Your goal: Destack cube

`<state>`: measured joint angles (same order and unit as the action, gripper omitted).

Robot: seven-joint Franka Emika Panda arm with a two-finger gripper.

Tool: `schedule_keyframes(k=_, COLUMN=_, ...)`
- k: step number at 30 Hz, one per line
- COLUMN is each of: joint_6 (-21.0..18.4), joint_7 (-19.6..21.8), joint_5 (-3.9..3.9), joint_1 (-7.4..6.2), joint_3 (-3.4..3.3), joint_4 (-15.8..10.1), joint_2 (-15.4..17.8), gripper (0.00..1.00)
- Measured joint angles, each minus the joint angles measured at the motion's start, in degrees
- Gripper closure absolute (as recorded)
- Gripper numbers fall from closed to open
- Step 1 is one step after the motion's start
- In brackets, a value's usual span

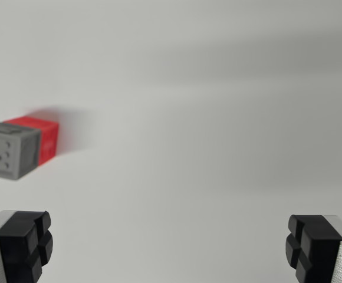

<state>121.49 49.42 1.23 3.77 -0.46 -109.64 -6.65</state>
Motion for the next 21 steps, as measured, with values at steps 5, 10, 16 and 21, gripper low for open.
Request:
schedule_keyframes(k=5, joint_6=0.47, joint_7=0.69, joint_5=-0.04, joint_1=-0.31, joint_3=0.15, joint_4=-0.33, joint_2=-0.26, gripper=0.0)
schedule_keyframes(k=10, joint_6=1.14, joint_7=1.63, joint_5=-0.12, joint_1=-0.84, joint_3=0.26, joint_4=-0.96, joint_2=-0.48, gripper=0.0)
schedule_keyframes(k=16, joint_6=2.03, joint_7=2.91, joint_5=-0.28, joint_1=-1.53, joint_3=0.4, joint_4=-1.62, joint_2=-0.9, gripper=0.0)
schedule_keyframes(k=21, joint_6=2.96, joint_7=4.27, joint_5=-0.43, joint_1=-2.29, joint_3=0.56, joint_4=-2.28, joint_2=-1.38, gripper=0.0)
